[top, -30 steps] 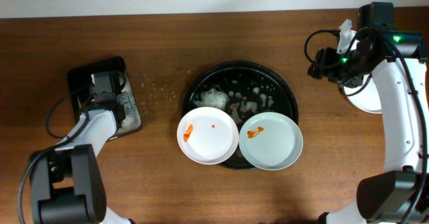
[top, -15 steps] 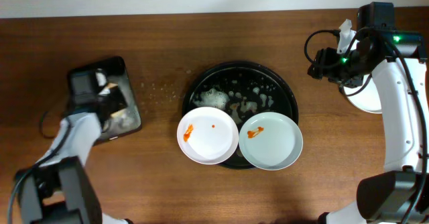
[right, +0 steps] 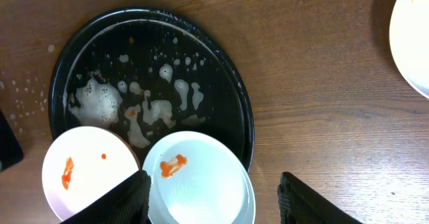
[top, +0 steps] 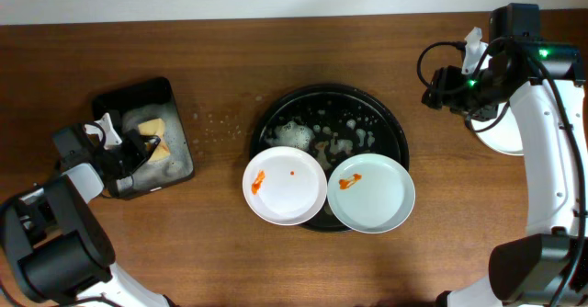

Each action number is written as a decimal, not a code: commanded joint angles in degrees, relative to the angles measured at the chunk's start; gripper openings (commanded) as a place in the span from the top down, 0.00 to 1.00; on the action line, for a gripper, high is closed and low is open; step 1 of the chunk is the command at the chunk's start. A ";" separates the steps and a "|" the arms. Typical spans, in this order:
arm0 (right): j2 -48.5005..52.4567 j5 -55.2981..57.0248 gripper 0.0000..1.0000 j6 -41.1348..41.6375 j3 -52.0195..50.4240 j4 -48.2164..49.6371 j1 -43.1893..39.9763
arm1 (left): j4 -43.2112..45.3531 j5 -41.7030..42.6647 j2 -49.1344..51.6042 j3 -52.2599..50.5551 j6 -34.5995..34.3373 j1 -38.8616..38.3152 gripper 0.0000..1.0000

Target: Clean dirty plates on tray and stack at the side

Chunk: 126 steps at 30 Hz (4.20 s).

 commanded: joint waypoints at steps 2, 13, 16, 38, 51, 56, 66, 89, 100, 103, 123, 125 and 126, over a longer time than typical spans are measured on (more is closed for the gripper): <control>0.13 -0.33 0.38 -0.39 0.02 -0.24 0.37 | -0.59 1.33 -0.44 -0.52 -0.83 1.68 1.00; 0.13 -0.31 0.38 -0.39 0.02 -0.20 0.37 | -0.15 5.38 -8.94 -0.55 0.11 1.57 1.00; 0.13 -0.33 0.38 -0.39 0.02 -0.22 0.37 | 0.59 4.85 -8.94 -0.55 0.09 1.64 1.00; 0.13 -0.33 0.38 -0.39 0.02 -0.24 0.37 | -8.83 -31.21 -9.42 -0.33 0.79 -9.51 0.48; 0.13 -0.33 0.37 -0.42 0.02 -0.22 0.37 | -20.52 -47.82 -7.45 12.20 -13.53 -16.13 0.44; 0.13 -0.33 0.37 -0.42 0.02 -0.20 0.37 | -18.10 -47.39 -3.37 12.20 -14.56 -16.24 0.46; 0.13 -0.35 0.37 -0.42 0.02 -0.24 0.37 | -19.30 -49.35 0.76 12.59 -12.39 -16.50 0.92; 0.17 -2.01 0.29 -0.44 0.02 -1.86 0.44 | -35.41 -33.77 -9.20 24.96 20.74 -16.52 1.00; 0.17 -2.01 0.30 -0.44 -0.59 -6.75 0.44 | -42.49 -18.84 -17.40 25.57 22.32 -37.53 1.00; 0.17 -2.08 0.31 -0.39 -5.53 -6.82 0.83 | -42.42 -18.58 -13.51 25.55 23.69 -46.38 1.00; -0.63 -5.97 0.41 4.13 -22.75 4.70 0.61 | -27.12 -9.57 8.41 25.57 8.57 -68.17 1.00; -1.09 -5.95 0.41 4.13 -20.24 3.85 0.61 | -27.02 -11.74 8.94 25.57 4.42 -67.19 1.00; -1.14 -5.97 0.41 4.13 -19.63 3.69 0.61 | -27.17 -12.98 8.96 25.57 2.78 -66.97 1.00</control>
